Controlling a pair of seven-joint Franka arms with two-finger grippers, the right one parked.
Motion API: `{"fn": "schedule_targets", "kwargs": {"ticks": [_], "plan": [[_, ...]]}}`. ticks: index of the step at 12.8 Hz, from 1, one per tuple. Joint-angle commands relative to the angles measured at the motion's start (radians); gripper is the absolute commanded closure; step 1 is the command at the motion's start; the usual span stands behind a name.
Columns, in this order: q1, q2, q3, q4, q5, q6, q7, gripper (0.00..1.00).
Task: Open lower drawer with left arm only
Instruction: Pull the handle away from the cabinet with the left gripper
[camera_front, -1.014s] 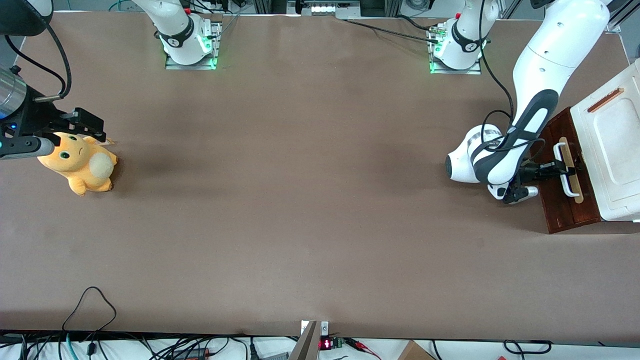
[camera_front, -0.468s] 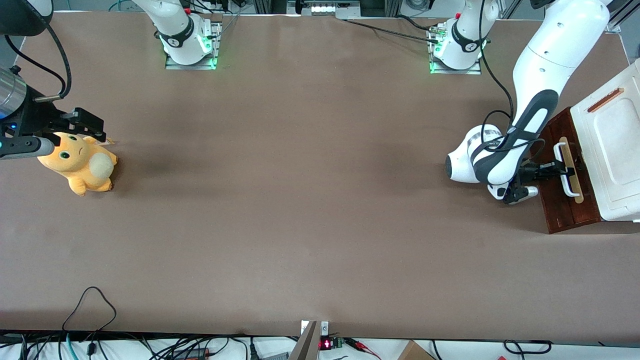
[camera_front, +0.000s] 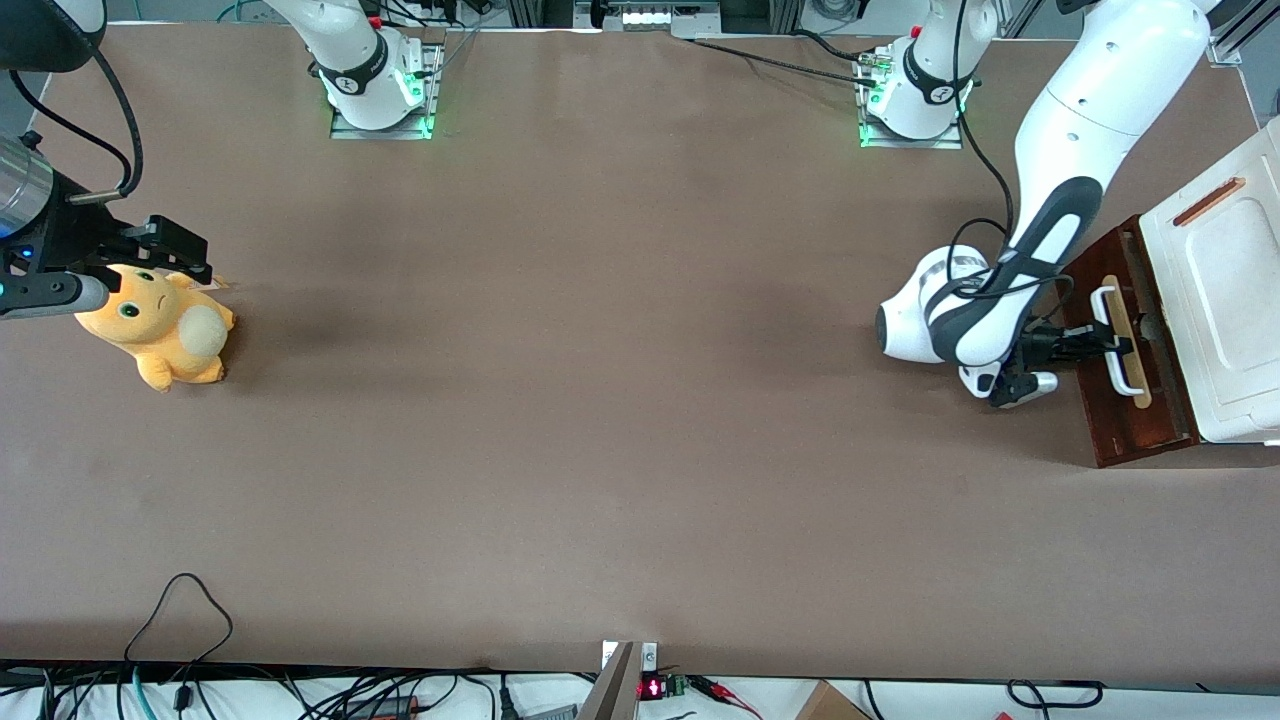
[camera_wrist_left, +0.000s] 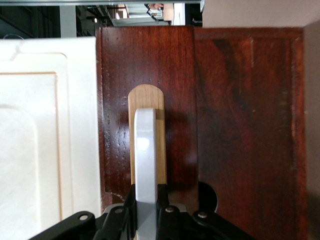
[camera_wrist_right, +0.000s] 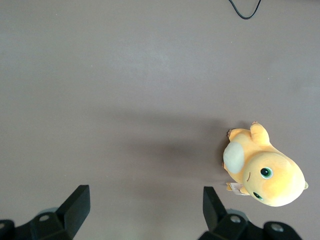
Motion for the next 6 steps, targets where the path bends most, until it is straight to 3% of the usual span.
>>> {"fn": "schedule_targets", "kwargs": {"ticks": [1,6], "plan": [[-0.038,0.004,-0.062,0.031,0.027,0.005,0.014,1.0],[-0.052,0.006,-0.114,0.037,0.026,-0.01,0.017,1.0]]}}
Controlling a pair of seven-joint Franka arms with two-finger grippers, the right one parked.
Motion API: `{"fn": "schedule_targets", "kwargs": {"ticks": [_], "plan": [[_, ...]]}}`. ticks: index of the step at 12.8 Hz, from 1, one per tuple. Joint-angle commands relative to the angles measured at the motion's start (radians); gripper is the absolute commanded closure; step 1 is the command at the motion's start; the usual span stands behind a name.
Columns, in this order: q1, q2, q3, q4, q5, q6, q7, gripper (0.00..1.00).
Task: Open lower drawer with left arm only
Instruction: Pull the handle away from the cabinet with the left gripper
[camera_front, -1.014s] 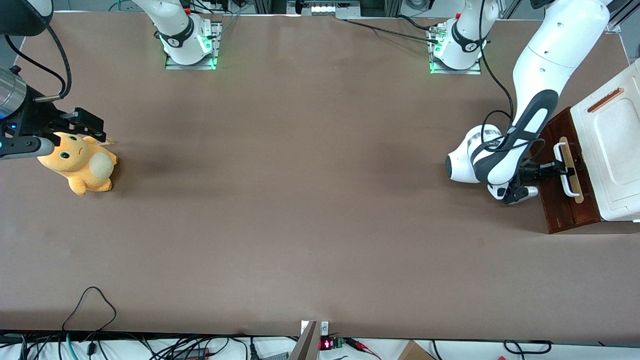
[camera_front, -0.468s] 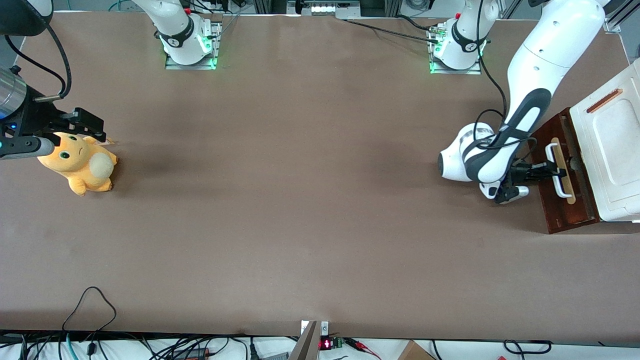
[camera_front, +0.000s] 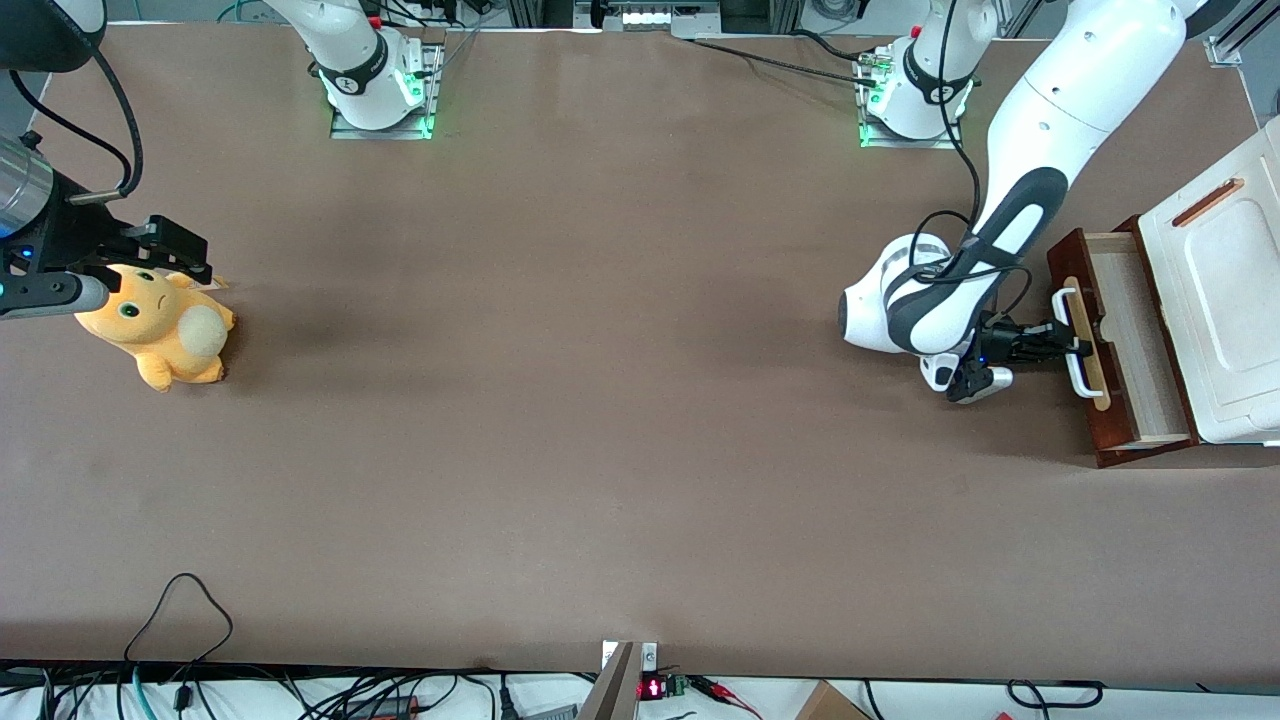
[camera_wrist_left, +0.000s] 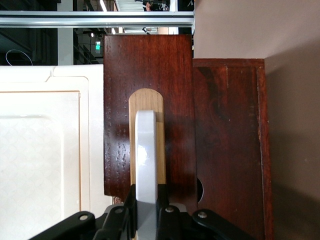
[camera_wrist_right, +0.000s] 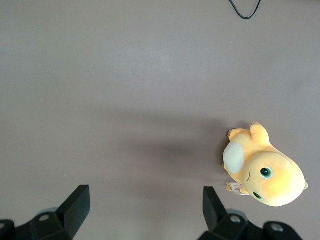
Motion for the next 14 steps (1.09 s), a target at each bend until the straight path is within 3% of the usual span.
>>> {"fn": "schedule_targets", "kwargs": {"ticks": [1,3,6,8,10,11,13,14], "plan": [[-0.034,0.004,-0.03,0.038,0.038,0.022,0.017,0.99],[-0.031,0.006,-0.029,0.038,0.035,0.022,0.017,0.87],[-0.03,0.004,-0.027,0.038,0.026,0.022,0.018,0.36],[-0.03,-0.005,-0.029,0.041,0.026,0.024,0.03,0.16],[-0.028,-0.028,-0.03,0.062,0.009,0.033,0.09,0.09],[-0.028,-0.059,-0.03,0.064,-0.035,0.056,0.14,0.09],[-0.027,-0.144,-0.03,0.083,-0.185,0.169,0.187,0.02],[-0.027,-0.189,-0.03,0.096,-0.3,0.233,0.198,0.01]]}}
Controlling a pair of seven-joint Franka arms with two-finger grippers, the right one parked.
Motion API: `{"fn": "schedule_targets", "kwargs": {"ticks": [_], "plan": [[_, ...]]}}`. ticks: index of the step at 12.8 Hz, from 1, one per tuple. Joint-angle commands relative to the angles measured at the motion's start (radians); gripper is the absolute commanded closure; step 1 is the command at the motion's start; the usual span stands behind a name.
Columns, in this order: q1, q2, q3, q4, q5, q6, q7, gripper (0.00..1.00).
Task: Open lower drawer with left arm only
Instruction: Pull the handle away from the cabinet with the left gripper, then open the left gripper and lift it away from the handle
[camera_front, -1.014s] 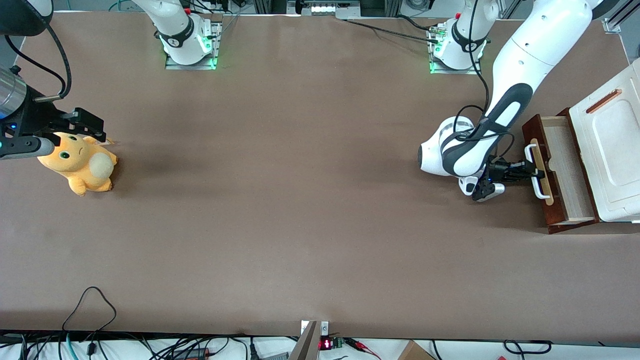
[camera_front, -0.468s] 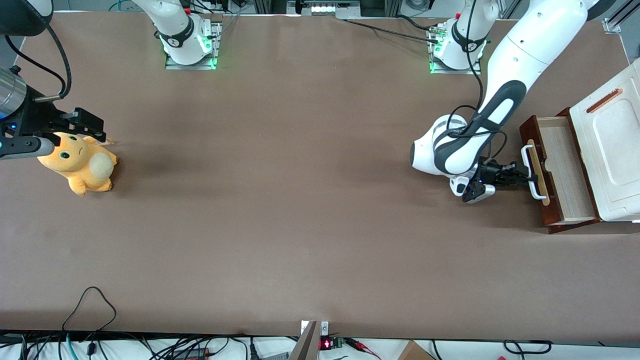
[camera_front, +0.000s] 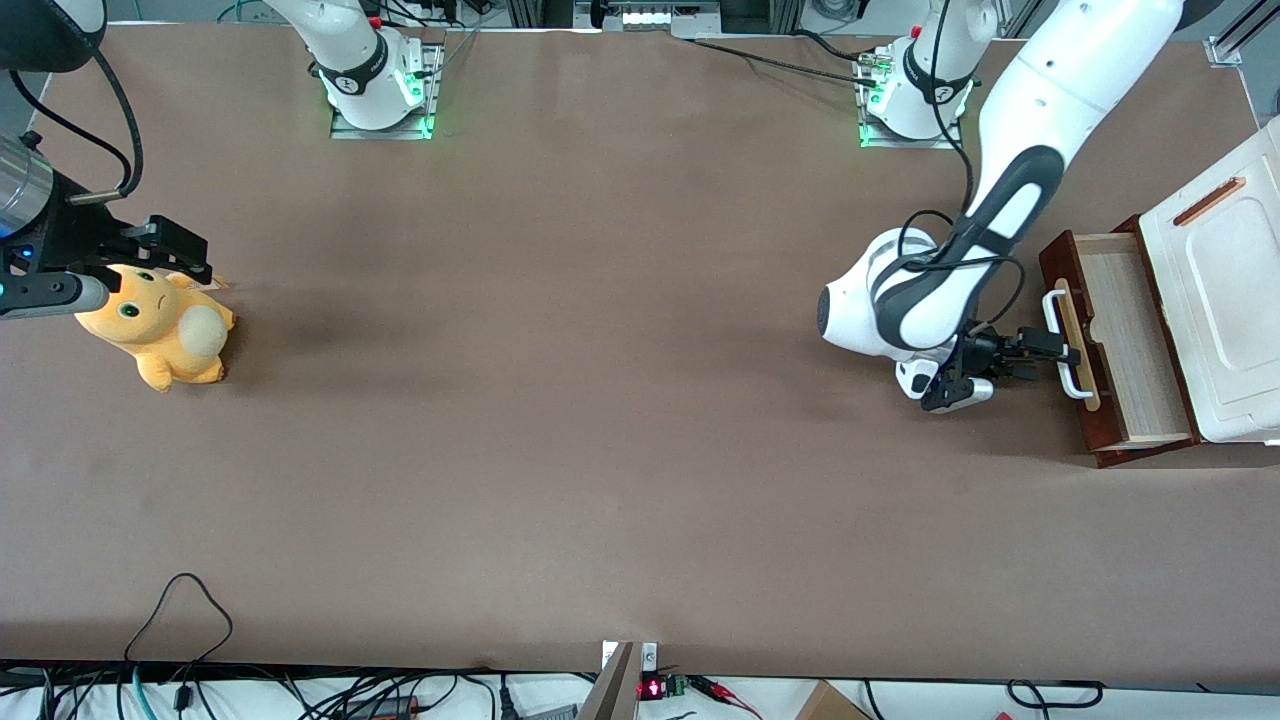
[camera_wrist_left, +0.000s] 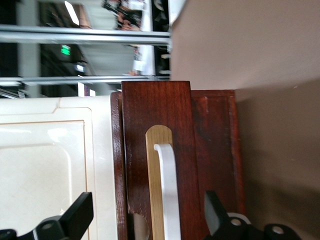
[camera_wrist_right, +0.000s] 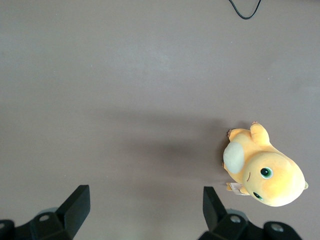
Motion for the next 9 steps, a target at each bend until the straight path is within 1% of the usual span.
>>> {"fn": "schedule_targets", "kwargs": {"ticks": [1,3,4,6,7,8,9], "plan": [[0.005,-0.151,0.001,0.031,-0.256,0.159,0.11,0.0],[0.005,-0.246,0.029,0.073,-0.474,0.241,0.237,0.0],[-0.004,-0.302,0.064,0.097,-0.599,0.247,0.304,0.0],[-0.079,-0.415,0.205,0.12,-0.828,0.308,0.46,0.0],[-0.105,-0.47,0.278,0.136,-0.969,0.31,0.557,0.0],[-0.118,-0.524,0.329,0.137,-1.087,0.309,0.638,0.0],[-0.121,-0.569,0.381,0.139,-1.189,0.309,0.729,0.0]]}}
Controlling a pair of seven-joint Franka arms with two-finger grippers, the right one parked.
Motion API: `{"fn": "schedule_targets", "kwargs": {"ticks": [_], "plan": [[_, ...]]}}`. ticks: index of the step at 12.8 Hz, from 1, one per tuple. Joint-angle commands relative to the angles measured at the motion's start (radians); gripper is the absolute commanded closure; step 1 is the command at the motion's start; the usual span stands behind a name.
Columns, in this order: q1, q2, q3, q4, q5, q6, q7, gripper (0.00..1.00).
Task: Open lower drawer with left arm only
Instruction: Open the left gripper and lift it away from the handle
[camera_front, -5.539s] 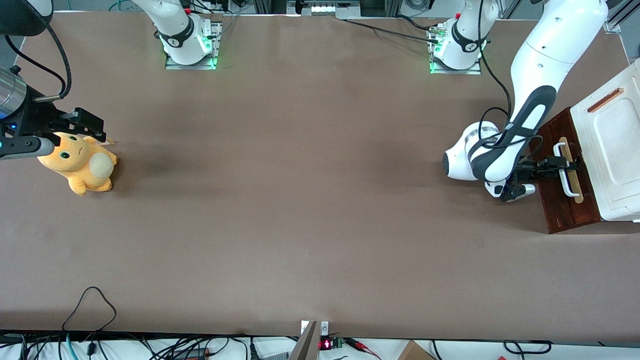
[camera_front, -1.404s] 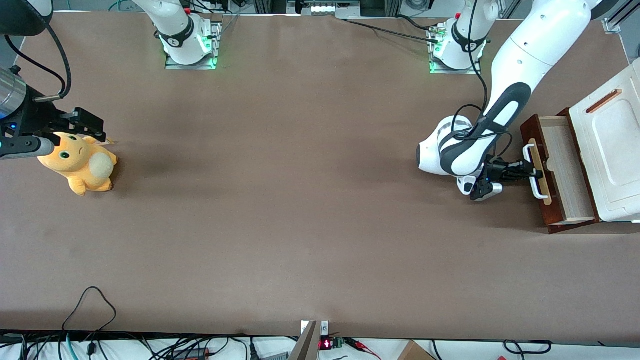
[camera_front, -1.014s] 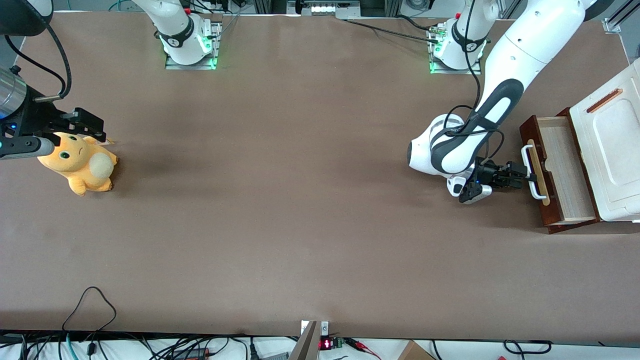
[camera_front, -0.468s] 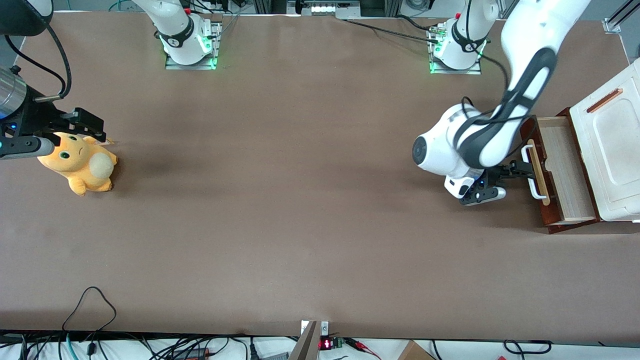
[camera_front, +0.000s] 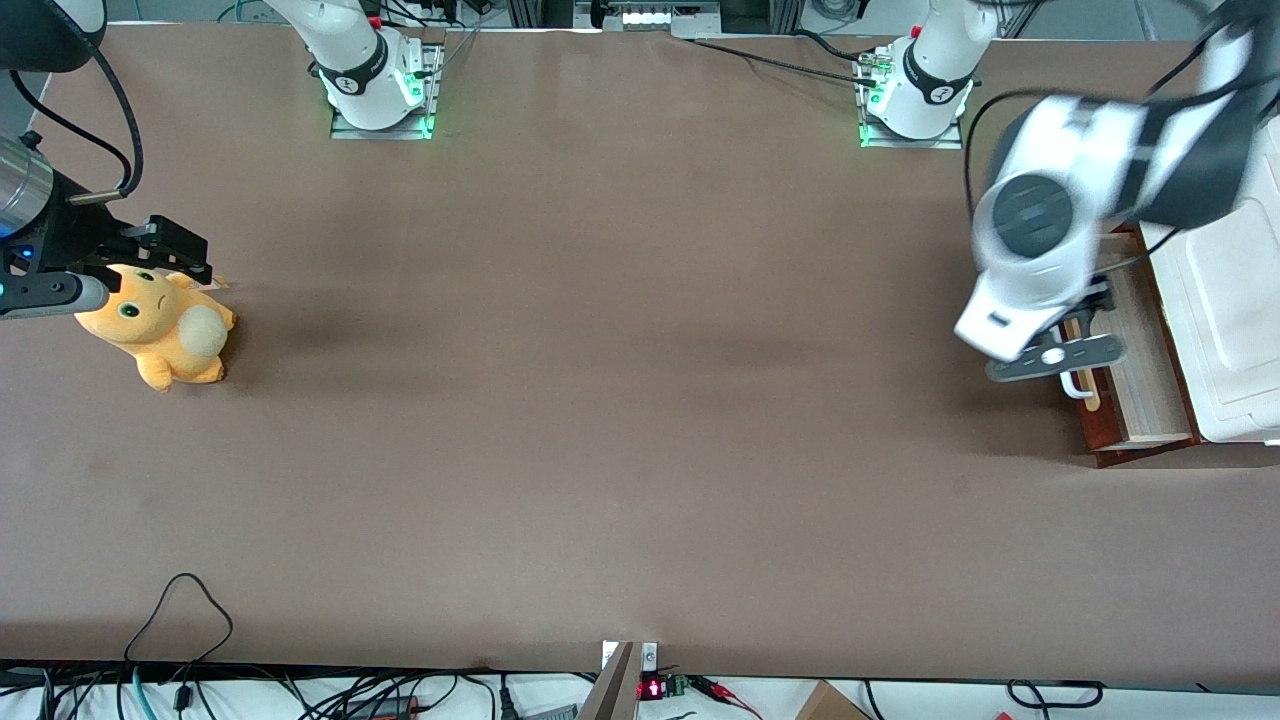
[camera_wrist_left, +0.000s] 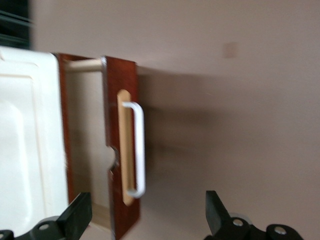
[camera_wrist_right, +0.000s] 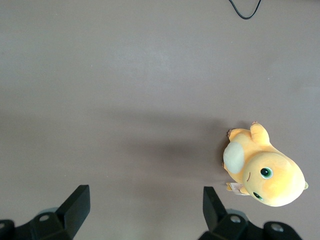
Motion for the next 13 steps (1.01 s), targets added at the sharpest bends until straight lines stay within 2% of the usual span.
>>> {"fn": "schedule_targets", "kwargs": {"ticks": [1,2,5,13], "plan": [[-0.029,-0.124,0.129,-0.013,-0.235,0.015,0.23,0.0],[-0.027,-0.155,0.155,-0.013,-0.298,0.007,0.298,0.0],[-0.018,-0.175,0.187,0.018,-0.366,-0.056,0.354,0.0],[-0.013,-0.169,0.189,0.052,-0.374,-0.059,0.349,0.0]]}}
